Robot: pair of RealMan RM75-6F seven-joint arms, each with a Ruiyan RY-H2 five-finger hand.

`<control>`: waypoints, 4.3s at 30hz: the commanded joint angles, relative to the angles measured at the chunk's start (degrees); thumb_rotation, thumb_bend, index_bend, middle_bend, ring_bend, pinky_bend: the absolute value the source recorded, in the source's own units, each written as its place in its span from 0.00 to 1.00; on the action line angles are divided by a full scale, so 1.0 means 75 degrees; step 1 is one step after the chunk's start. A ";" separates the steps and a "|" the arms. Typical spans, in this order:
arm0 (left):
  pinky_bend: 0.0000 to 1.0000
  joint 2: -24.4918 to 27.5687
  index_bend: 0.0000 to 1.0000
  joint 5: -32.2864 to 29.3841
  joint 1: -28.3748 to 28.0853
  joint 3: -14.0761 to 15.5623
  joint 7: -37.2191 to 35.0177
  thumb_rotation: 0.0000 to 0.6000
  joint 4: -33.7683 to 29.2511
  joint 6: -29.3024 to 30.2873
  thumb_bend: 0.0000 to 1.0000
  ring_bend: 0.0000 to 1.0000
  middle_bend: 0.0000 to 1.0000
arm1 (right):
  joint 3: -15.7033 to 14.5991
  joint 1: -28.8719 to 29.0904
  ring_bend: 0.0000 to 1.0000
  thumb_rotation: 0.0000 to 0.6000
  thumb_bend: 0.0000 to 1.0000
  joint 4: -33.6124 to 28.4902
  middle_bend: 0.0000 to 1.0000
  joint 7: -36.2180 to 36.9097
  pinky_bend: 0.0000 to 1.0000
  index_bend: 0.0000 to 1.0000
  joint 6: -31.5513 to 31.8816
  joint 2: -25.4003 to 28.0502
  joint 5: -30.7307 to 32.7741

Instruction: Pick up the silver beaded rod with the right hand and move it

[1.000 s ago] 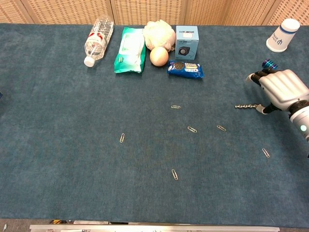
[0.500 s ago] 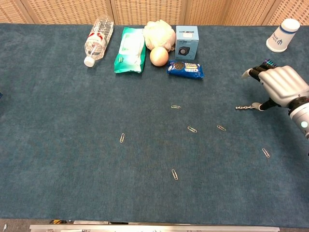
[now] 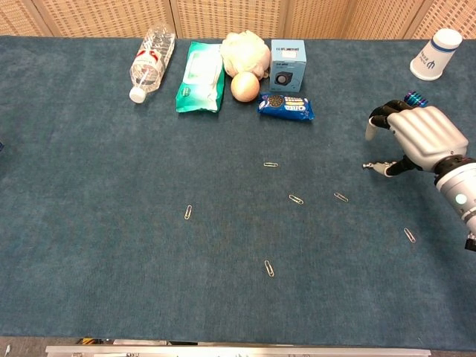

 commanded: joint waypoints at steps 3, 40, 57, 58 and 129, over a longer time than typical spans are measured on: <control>0.41 0.0026 0.35 0.0030 0.0016 0.0006 -0.0040 1.00 -0.0013 0.0026 0.42 0.25 0.35 | 0.0139 0.0011 0.12 1.00 0.17 -0.0430 0.24 -0.0821 0.28 0.43 -0.0062 0.0003 0.0552; 0.41 0.0059 0.35 0.0093 0.0044 0.0018 -0.0100 1.00 -0.0025 0.0065 0.42 0.25 0.35 | -0.0018 0.0282 0.12 1.00 0.23 0.0169 0.24 -0.1397 0.27 0.51 -0.0414 -0.0528 0.1226; 0.41 0.0072 0.35 0.0106 0.0054 0.0018 -0.0121 1.00 -0.0028 0.0076 0.42 0.25 0.35 | 0.0013 0.0361 0.12 1.00 0.26 0.0158 0.24 -0.1342 0.27 0.52 -0.0508 -0.0528 0.1373; 0.41 0.0071 0.35 0.0106 0.0054 0.0017 -0.0121 1.00 -0.0028 0.0076 0.42 0.25 0.35 | 0.0021 0.0366 0.12 1.00 0.26 0.0142 0.24 -0.1338 0.27 0.52 -0.0517 -0.0522 0.1392; 0.41 0.0084 0.35 0.0126 0.0064 0.0024 -0.0114 1.00 -0.0044 0.0080 0.42 0.25 0.35 | -0.0046 0.0716 0.12 1.00 0.32 -0.0277 0.24 -0.1617 0.27 0.57 -0.0699 -0.0344 0.2383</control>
